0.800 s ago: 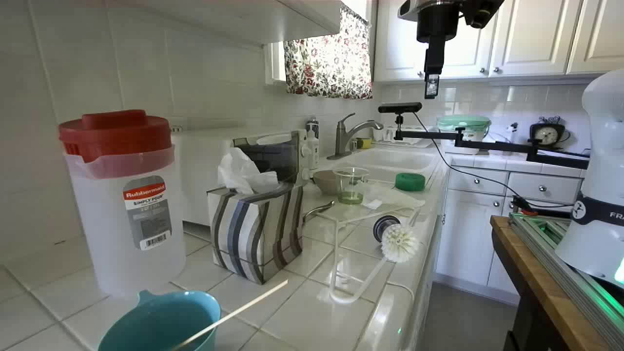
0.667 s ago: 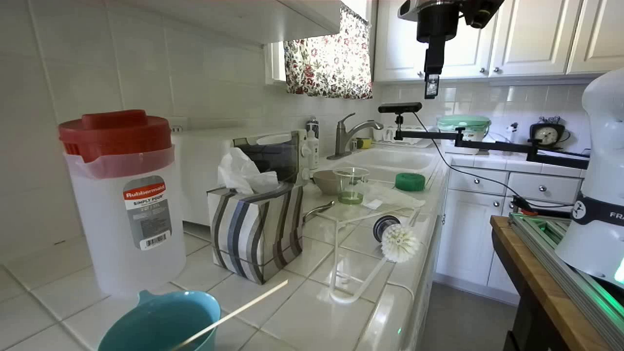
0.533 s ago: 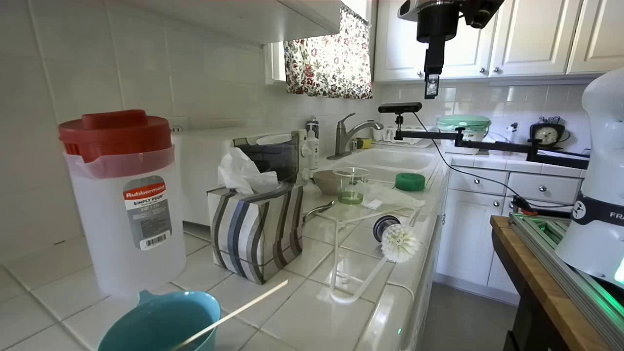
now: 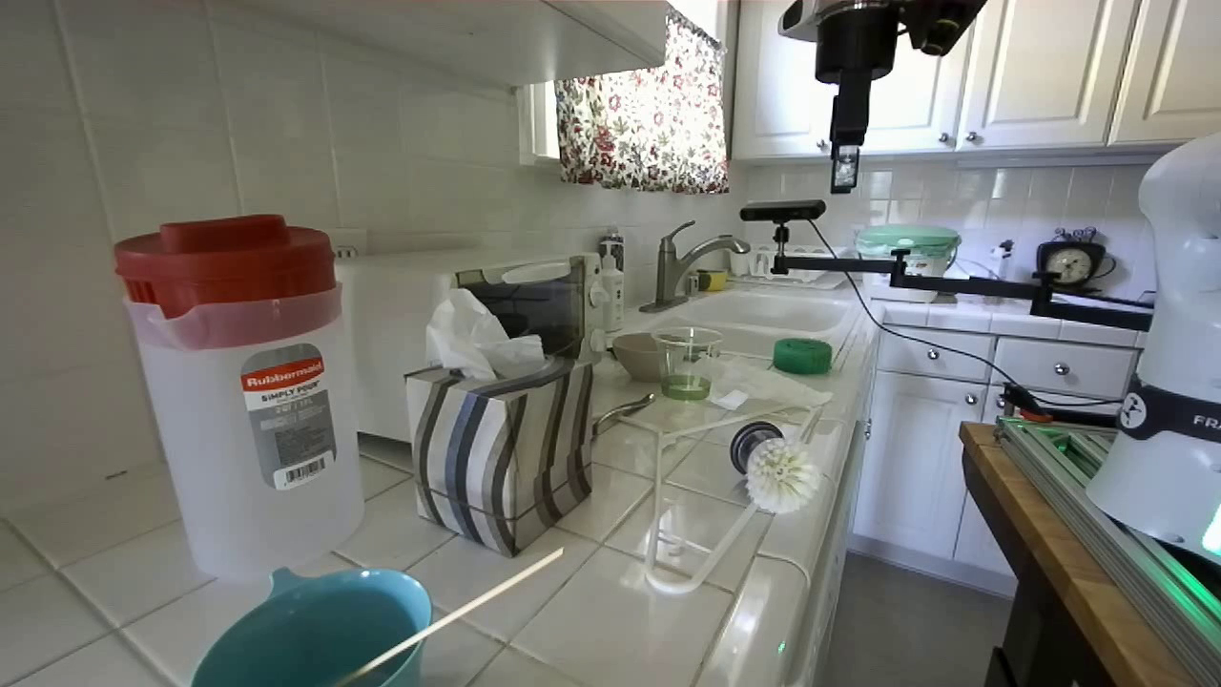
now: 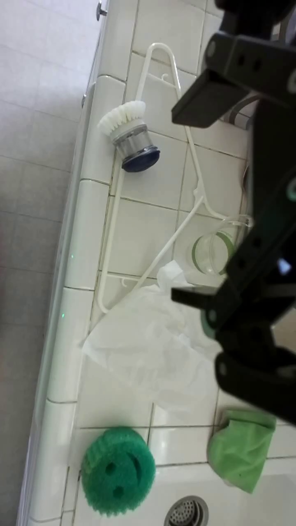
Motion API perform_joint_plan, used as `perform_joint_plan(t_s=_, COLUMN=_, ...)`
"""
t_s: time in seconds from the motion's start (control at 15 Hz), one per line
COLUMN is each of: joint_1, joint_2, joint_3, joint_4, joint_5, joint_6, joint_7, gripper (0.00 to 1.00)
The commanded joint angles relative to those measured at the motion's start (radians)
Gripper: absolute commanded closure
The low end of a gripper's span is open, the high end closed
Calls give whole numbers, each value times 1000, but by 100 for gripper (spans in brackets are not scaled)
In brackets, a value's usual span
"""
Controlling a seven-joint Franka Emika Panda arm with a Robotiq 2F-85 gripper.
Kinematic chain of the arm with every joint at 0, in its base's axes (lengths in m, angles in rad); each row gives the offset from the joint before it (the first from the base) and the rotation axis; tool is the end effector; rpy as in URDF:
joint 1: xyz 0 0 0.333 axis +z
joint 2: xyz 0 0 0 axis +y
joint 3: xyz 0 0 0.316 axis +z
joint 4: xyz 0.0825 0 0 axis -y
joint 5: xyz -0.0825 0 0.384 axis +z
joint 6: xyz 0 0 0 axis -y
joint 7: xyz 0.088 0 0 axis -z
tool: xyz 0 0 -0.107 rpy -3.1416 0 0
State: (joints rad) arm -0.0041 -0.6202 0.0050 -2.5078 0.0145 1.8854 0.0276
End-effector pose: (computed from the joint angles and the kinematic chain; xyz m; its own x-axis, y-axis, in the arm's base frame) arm 0.3618 0.0015 0.4897 0.9995 -0.0321 -0.0025 -0.0321 -0.9994 -0.0108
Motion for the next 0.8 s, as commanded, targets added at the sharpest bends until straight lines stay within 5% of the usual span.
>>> perform_joint_plan(t_s=0.0, joint_1=-25, joint_2=14, joint_3=-4, joint_4=13, joint_5=-9, joint_6=10, joint_7=36, gripper=0)
perform_joint_plan(t_s=0.33, joint_1=-99, joint_2=67, joint_3=-95, joint_4=53, joint_5=47, joint_6=75, joint_7=65, gripper=0)
perform_joint_plan(t_s=0.73, joint_1=-117, joint_2=73, joint_3=-93, joint_4=45, joint_5=23, joint_6=100, joint_7=84, gripper=0)
